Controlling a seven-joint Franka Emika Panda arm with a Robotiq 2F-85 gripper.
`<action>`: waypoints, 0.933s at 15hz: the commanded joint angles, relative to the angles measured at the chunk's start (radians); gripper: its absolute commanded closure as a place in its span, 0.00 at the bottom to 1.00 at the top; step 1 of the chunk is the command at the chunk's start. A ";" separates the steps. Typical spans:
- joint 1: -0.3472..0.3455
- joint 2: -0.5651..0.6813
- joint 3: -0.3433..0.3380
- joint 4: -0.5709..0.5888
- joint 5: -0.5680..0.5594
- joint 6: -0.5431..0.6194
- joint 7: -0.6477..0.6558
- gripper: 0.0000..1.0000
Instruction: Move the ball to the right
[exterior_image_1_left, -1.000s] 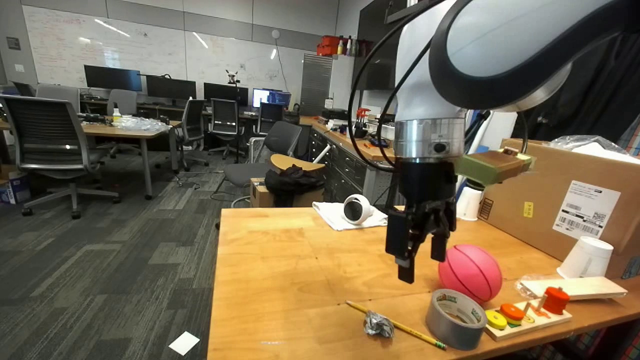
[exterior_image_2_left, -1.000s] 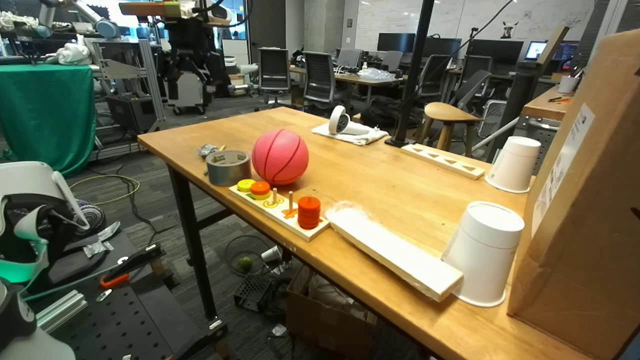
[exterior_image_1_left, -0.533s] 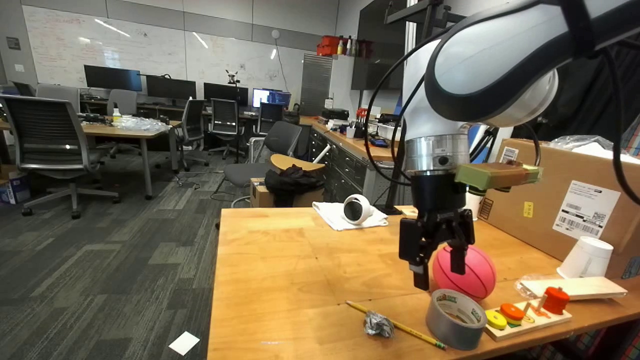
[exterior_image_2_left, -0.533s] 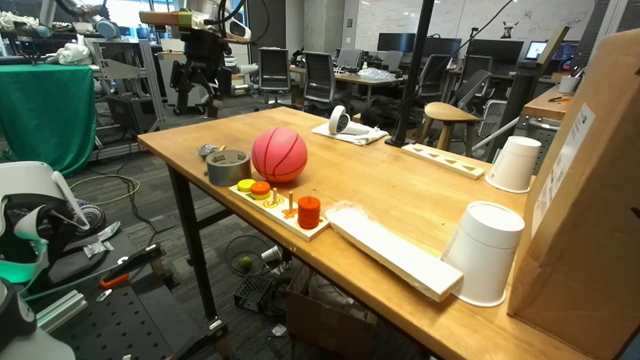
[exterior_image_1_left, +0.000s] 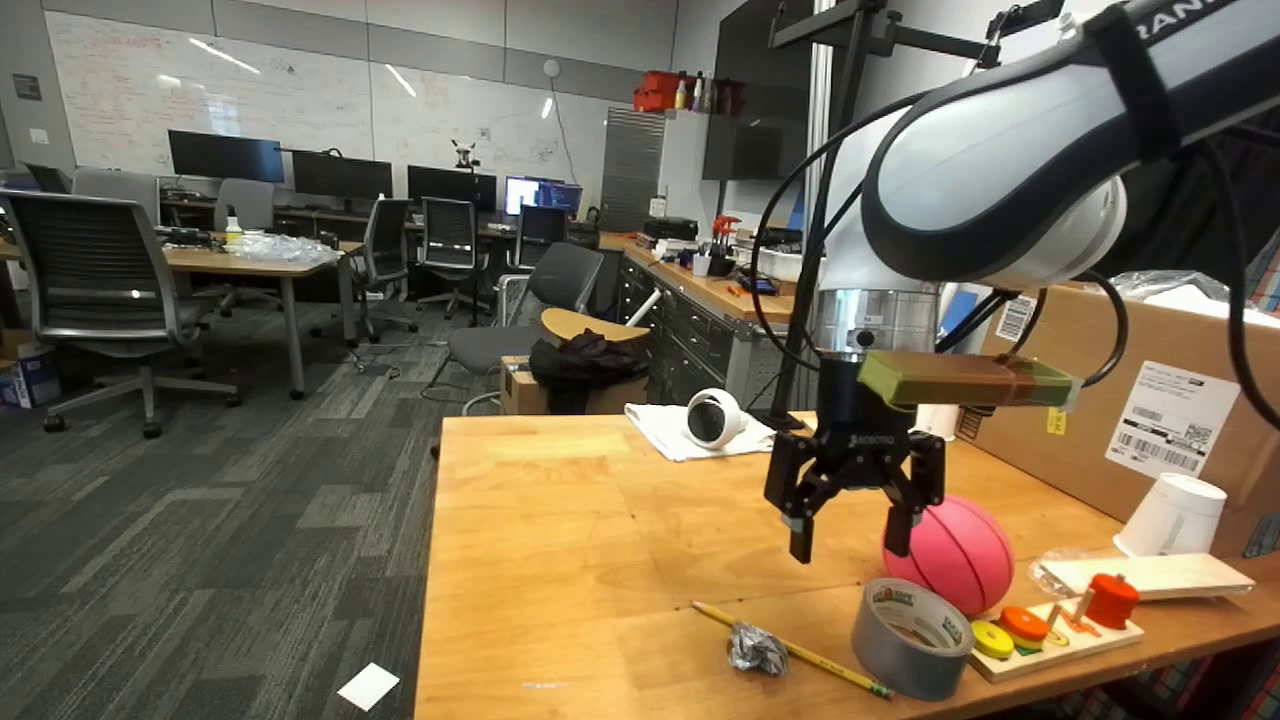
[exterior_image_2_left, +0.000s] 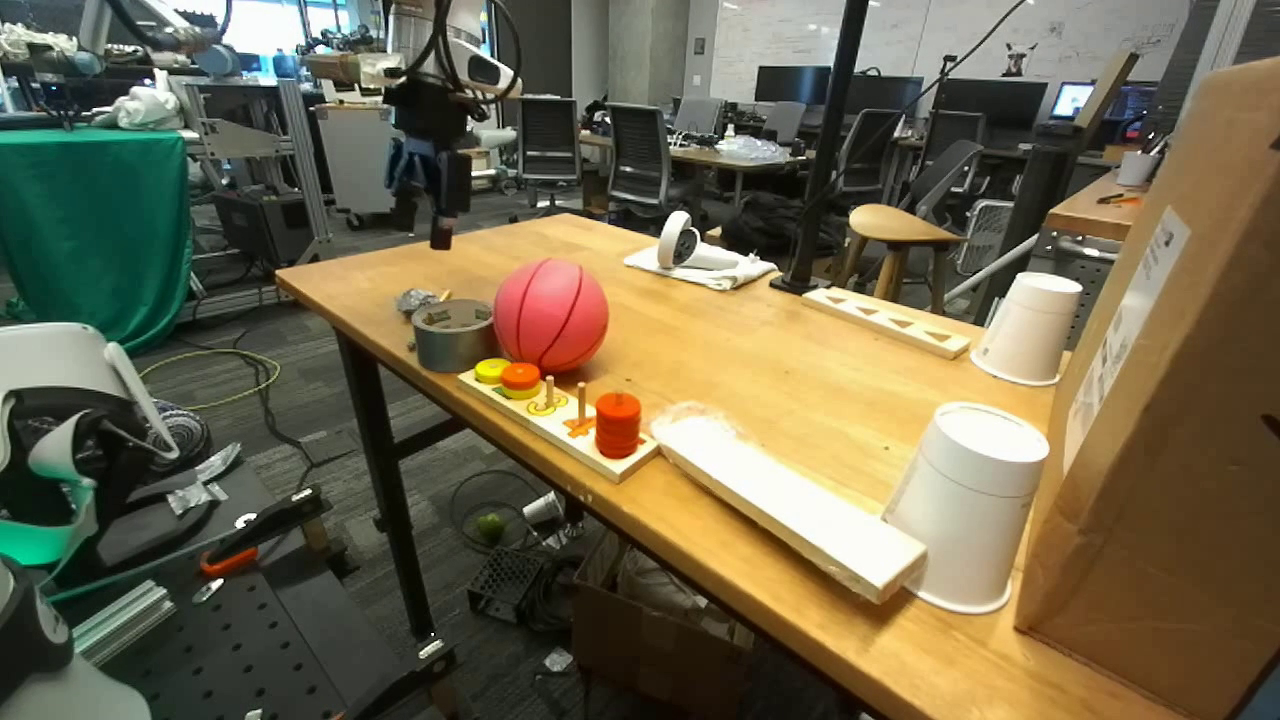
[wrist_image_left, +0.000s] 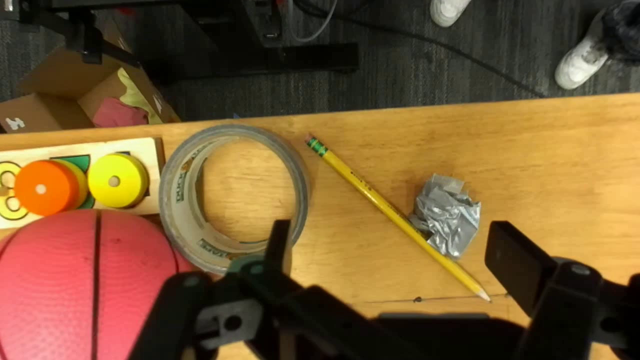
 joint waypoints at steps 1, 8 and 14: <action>-0.008 -0.031 0.004 -0.047 -0.087 0.034 0.124 0.00; -0.037 -0.012 -0.015 -0.071 -0.165 -0.055 0.324 0.00; -0.069 0.003 -0.048 -0.067 -0.147 -0.101 0.333 0.00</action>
